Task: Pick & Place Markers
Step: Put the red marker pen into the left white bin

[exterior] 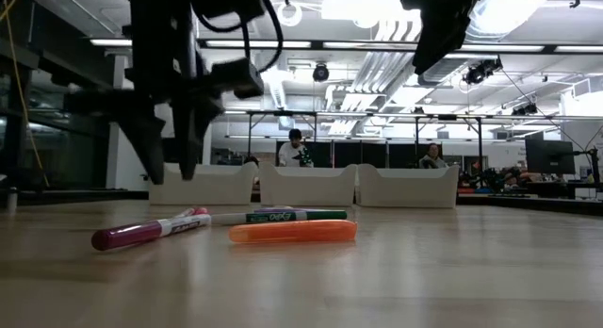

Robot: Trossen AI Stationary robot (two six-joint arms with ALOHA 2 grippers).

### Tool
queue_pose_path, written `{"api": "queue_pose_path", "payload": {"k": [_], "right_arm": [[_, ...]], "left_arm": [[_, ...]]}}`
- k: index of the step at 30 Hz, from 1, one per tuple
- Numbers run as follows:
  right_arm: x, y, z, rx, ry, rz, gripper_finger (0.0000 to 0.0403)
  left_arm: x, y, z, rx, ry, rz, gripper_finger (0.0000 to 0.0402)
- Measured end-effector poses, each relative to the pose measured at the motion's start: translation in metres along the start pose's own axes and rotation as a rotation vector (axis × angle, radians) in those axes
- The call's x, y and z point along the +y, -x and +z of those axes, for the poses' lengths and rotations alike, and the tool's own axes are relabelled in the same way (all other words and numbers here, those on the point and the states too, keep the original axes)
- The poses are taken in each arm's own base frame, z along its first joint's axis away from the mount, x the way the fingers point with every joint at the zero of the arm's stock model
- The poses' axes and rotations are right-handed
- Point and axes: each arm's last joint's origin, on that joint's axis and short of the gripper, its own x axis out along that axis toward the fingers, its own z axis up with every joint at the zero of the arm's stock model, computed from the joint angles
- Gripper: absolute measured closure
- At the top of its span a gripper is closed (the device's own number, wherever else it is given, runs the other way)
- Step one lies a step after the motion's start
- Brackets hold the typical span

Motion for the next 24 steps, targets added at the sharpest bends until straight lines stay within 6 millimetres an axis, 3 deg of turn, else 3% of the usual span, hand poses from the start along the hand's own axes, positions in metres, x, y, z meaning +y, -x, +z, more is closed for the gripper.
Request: {"api": "queue_pose_path", "payload": {"k": [11,24], "right_arm": [[0.0,0.0,0.0,0.0,-0.018,0.003,0.0194],[0.013,0.002,-0.002,-0.006,0.024,0.008,0.0194]], "left_arm": [[-0.01,-0.033,-0.002,0.03,0.017,0.002,0.0268],[-0.008,-0.046,-0.002,0.025,-0.007,0.068,0.0268]]}}
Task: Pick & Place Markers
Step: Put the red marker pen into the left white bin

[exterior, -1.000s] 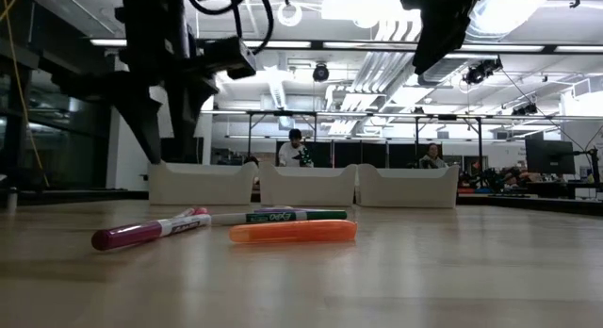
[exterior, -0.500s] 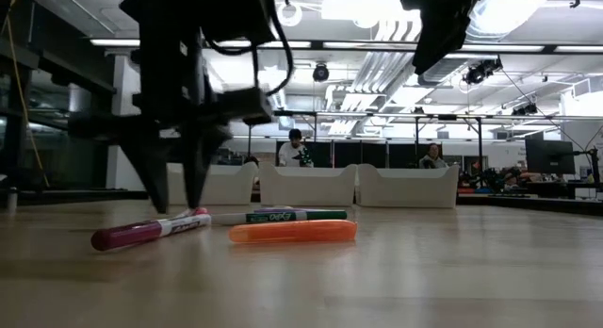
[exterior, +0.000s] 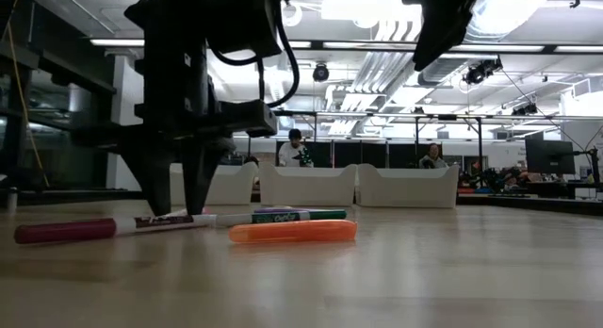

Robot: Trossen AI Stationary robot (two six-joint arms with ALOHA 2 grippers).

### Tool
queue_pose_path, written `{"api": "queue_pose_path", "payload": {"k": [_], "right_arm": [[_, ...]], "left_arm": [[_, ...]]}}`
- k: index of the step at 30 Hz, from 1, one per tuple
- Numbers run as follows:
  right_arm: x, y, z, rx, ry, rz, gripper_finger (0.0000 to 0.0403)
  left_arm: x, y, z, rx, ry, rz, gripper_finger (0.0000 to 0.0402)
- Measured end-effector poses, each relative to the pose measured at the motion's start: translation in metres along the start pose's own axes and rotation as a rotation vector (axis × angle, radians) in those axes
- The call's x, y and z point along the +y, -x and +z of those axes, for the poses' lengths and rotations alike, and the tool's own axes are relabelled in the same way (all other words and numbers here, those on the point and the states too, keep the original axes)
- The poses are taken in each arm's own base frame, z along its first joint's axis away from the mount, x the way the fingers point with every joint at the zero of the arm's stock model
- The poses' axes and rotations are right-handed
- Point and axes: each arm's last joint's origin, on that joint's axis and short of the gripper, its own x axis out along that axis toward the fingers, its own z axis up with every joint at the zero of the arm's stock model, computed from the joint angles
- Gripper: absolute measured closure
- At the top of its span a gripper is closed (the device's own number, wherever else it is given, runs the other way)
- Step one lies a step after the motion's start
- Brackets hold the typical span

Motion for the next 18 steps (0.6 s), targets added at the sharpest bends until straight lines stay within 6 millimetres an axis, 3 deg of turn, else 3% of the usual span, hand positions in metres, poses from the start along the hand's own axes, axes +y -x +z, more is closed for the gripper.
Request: {"api": "queue_pose_path", "payload": {"k": [18], "right_arm": [[0.014,0.002,-0.002,-0.003,0.01,0.009,0.0194]], "left_arm": [[0.009,-0.008,0.0,0.029,-0.123,0.11,0.0268]]}}
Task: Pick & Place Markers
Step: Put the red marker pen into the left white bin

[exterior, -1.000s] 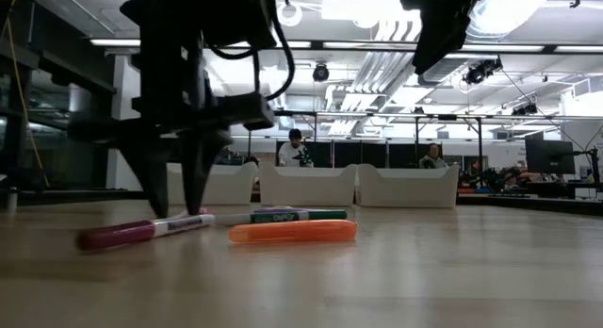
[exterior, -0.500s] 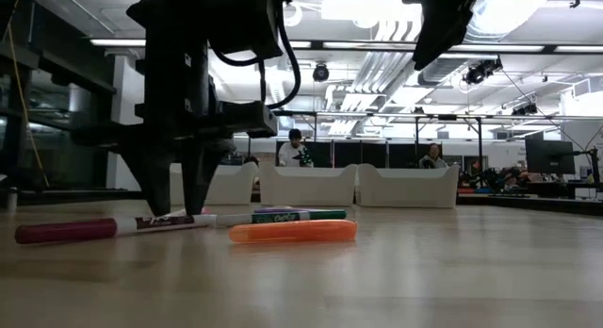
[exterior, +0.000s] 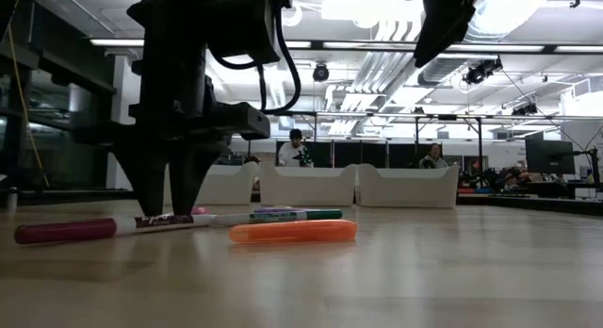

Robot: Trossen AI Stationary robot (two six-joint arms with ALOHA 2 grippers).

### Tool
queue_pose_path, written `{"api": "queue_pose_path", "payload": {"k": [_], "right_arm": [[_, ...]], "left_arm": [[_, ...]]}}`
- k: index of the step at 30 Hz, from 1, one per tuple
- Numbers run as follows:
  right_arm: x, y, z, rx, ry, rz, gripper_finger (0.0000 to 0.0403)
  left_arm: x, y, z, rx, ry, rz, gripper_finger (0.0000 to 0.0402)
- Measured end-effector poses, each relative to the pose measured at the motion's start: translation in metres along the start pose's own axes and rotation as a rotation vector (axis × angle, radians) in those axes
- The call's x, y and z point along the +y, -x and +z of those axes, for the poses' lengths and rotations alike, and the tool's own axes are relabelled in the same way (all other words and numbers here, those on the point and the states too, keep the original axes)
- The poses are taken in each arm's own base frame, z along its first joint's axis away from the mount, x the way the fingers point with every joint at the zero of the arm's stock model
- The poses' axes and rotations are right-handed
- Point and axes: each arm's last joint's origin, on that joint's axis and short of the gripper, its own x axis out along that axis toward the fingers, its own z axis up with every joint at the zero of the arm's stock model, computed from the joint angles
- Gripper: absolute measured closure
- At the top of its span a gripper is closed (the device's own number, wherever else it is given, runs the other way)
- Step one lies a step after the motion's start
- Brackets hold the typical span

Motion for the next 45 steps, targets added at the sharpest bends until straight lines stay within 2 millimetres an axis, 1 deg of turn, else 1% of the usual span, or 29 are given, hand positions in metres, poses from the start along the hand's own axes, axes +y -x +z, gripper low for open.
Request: {"api": "queue_pose_path", "payload": {"k": [4,7,9,12,18,21,37,43,45], "right_arm": [[0.003,0.001,-0.001,0.001,0.013,-0.01,0.0194],[0.005,0.001,-0.002,0.003,0.018,-0.006,0.0194],[0.005,0.001,-0.002,0.007,0.021,-0.004,0.0194],[0.006,0.001,-0.003,0.012,0.025,-0.003,0.0194],[0.006,0.001,-0.003,0.015,0.023,-0.004,0.0194],[0.006,0.001,-0.003,0.017,0.024,-0.004,0.0194],[0.006,0.001,-0.005,0.035,0.027,-0.008,0.0194],[0.005,0.001,-0.005,0.029,0.03,-0.033,0.0194],[0.005,0.001,-0.005,0.027,0.031,-0.044,0.0194]], "left_arm": [[0.0,0.0,0.0,0.005,-0.054,0.004,0.0268],[0.0,0.0,0.0,0.007,-0.058,0.004,0.027],[0.0,-0.001,0.0,0.008,-0.058,0.003,0.0278],[0.0,-0.001,0.0,0.009,-0.058,0.002,0.03],[0.001,-0.001,0.0,0.014,-0.056,0.004,0.0363],[0.001,-0.001,0.0,0.014,-0.057,0.002,0.0386],[0.001,-0.001,0.0,0.023,-0.135,-0.004,0.0387],[0.004,0.012,-0.001,0.0,-0.137,-0.026,0.0387],[0.008,0.017,0.003,-0.006,-0.124,-0.002,0.0388]]}}
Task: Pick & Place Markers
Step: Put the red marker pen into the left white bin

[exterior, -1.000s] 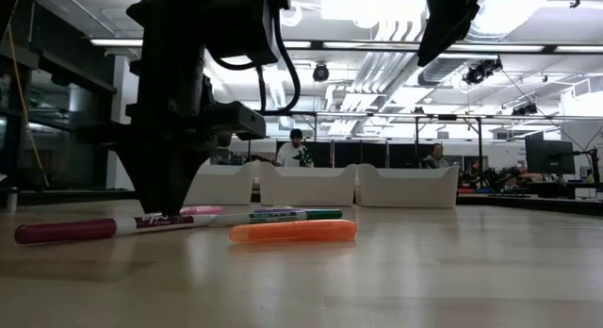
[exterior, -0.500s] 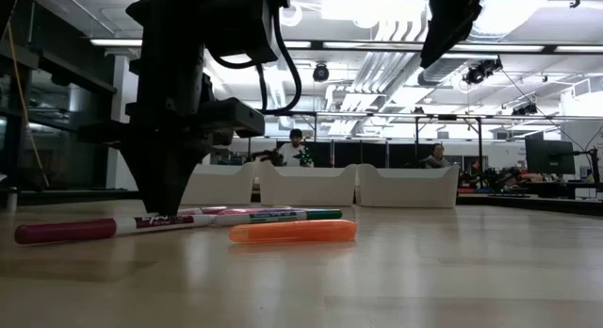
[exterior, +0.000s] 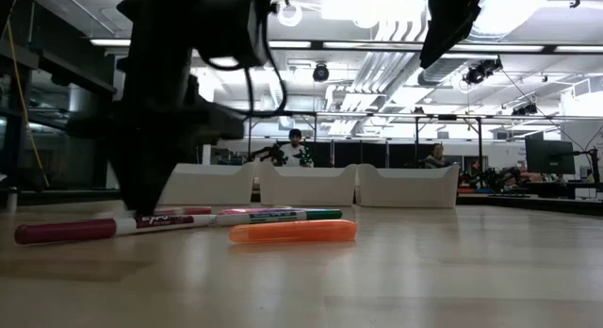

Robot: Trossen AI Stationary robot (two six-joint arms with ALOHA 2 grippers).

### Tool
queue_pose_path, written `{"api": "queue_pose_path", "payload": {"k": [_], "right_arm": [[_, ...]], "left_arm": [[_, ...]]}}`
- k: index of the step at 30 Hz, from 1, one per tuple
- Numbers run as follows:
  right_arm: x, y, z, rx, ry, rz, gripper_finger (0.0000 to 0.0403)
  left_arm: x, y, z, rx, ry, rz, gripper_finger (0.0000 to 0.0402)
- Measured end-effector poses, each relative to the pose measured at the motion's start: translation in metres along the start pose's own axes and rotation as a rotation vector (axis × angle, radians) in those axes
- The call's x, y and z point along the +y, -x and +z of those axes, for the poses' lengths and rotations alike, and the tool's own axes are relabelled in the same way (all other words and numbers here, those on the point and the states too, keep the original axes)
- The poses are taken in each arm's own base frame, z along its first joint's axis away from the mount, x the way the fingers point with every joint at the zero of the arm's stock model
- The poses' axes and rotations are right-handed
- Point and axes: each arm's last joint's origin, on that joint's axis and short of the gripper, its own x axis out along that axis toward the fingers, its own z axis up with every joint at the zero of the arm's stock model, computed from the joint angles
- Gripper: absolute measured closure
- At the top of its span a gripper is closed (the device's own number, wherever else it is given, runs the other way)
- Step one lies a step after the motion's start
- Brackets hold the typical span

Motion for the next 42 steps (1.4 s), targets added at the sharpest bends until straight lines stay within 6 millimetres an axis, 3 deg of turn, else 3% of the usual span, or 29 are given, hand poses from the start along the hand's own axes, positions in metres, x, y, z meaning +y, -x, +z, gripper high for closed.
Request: {"api": "queue_pose_path", "payload": {"k": [8,15,25,36,42], "right_arm": [[0.0,0.0,0.0,-0.001,0.0,-0.003,0.0194],[0.0,0.0,0.001,-0.011,0.007,-0.002,0.0194],[-0.002,0.0,0.001,-0.018,0.006,-0.046,0.0194],[-0.002,0.0,0.001,-0.017,0.004,-0.067,0.0194],[-0.002,0.0,0.001,-0.014,-0.003,-0.047,0.0194]], "left_arm": [[0.016,0.027,0.017,-0.039,-0.008,-0.002,0.0392],[0.02,0.057,0.053,-0.093,-0.082,-0.033,0.0397],[0.043,0.104,0.102,-0.123,-0.171,0.044,0.0398],[0.063,0.093,0.1,-0.091,-0.138,0.221,0.04],[0.109,0.065,0.095,0.027,0.005,0.3,0.0351]]}}
